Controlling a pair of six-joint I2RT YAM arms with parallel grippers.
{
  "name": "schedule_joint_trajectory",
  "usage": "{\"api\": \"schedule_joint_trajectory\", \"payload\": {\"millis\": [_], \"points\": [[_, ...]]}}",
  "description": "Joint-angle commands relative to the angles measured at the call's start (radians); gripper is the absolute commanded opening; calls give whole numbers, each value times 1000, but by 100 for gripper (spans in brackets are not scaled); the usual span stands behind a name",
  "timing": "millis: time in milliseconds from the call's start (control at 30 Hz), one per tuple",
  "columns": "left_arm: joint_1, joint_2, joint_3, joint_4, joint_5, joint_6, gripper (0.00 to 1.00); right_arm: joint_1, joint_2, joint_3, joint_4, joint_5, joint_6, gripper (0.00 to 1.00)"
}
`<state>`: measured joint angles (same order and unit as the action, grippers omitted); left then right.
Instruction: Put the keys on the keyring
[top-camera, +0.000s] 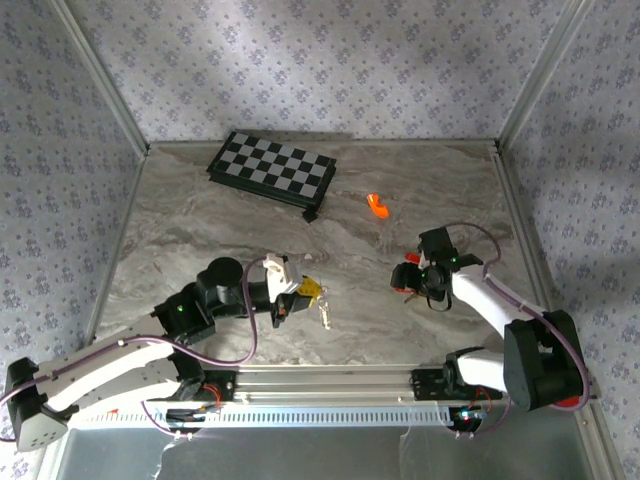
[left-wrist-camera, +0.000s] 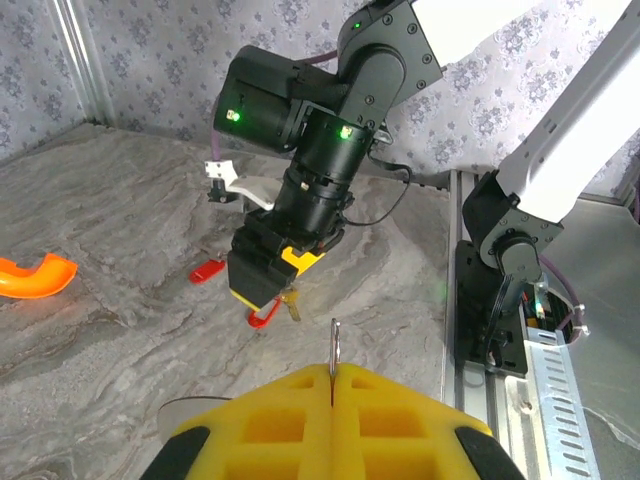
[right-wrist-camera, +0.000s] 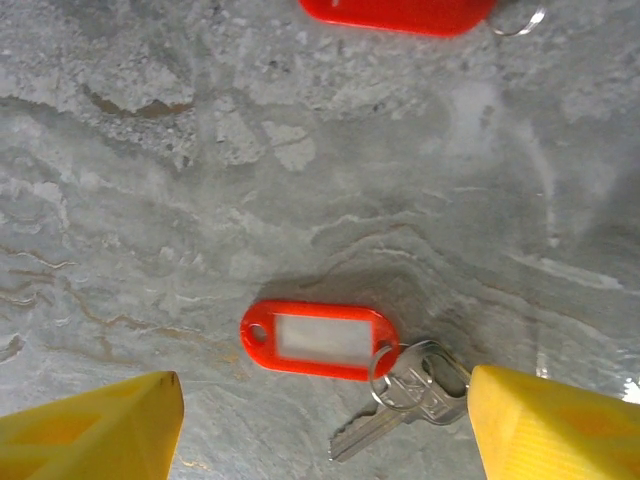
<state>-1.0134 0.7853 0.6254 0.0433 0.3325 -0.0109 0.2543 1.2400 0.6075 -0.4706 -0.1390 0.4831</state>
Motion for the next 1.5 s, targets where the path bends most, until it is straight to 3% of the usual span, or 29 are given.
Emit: {"api": "schedule_joint_trajectory", "payload": {"millis": [0, 433, 967, 1467], "points": [[6, -29, 14, 46, 33, -12, 0, 9, 8, 5, 32, -25, 36, 74], [5, -99, 14, 24, 2, -8, 0, 131, 33, 3, 12, 84, 52, 72], [-5, -145, 11, -12, -59, 21, 0, 221, 24, -44, 95, 53, 138, 72], [-40, -172, -13, -17, -158, 42, 0, 487, 65, -23, 192, 81, 340, 71]]}}
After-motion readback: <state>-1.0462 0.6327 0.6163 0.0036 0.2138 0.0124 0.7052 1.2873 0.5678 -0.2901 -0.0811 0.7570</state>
